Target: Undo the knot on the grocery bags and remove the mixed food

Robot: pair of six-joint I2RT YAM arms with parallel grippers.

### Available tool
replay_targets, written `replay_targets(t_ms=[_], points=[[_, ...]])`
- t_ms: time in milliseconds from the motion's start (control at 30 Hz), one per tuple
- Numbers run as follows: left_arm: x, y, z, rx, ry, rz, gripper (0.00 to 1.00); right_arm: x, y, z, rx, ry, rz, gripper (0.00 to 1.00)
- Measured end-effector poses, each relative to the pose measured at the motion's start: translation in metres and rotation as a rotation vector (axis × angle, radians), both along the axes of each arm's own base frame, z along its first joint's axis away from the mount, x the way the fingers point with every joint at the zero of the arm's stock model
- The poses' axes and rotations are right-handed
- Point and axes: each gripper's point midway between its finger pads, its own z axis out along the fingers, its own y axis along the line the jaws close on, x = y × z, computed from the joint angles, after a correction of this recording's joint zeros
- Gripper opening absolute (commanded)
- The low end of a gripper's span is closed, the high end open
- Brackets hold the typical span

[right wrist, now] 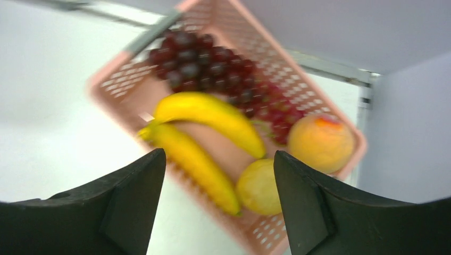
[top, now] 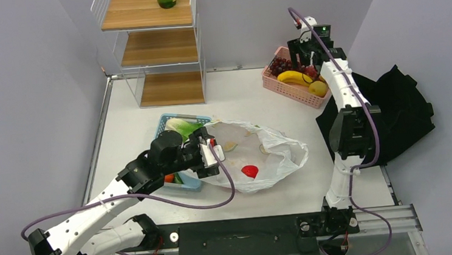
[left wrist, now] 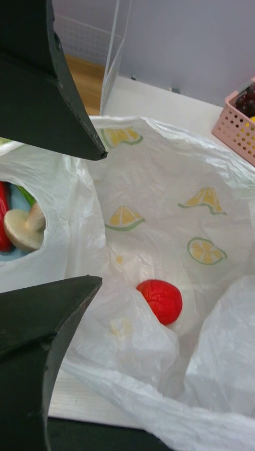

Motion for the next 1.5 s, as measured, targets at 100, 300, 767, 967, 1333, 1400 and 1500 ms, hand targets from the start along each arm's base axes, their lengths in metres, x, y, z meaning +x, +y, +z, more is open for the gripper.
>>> replay_targets(t_ms=[100,300,767,967,1333,1400,1500], points=[[-0.007,-0.003,-0.001,-0.021,0.043,-0.029,0.69,-0.035,0.034,0.025,0.127,0.023,0.139,0.81],[-0.012,-0.023,-0.011,-0.023,0.125,-0.076,0.56,-0.165,0.127,0.088,0.353,0.046,0.457,0.82],[-0.021,-0.085,-0.131,0.306,0.194,-0.188,0.83,-0.35,0.159,-0.049,0.514,0.594,0.584,0.78],[-0.054,-0.088,-0.158,0.402,0.168,-0.244,0.85,-0.366,0.155,-0.055,0.492,0.595,0.61,0.77],[-0.055,-0.074,-0.195,0.456,0.129,-0.164,0.86,-0.389,0.15,-0.081,0.402,0.64,0.66,0.74],[-0.052,-0.074,-0.193,0.424,0.135,-0.137,0.86,-0.388,0.149,-0.082,0.387,0.637,0.664,0.74],[-0.048,-0.074,-0.175,0.331,0.146,-0.107,0.85,-0.387,0.147,-0.083,0.371,0.632,0.666,0.74]])
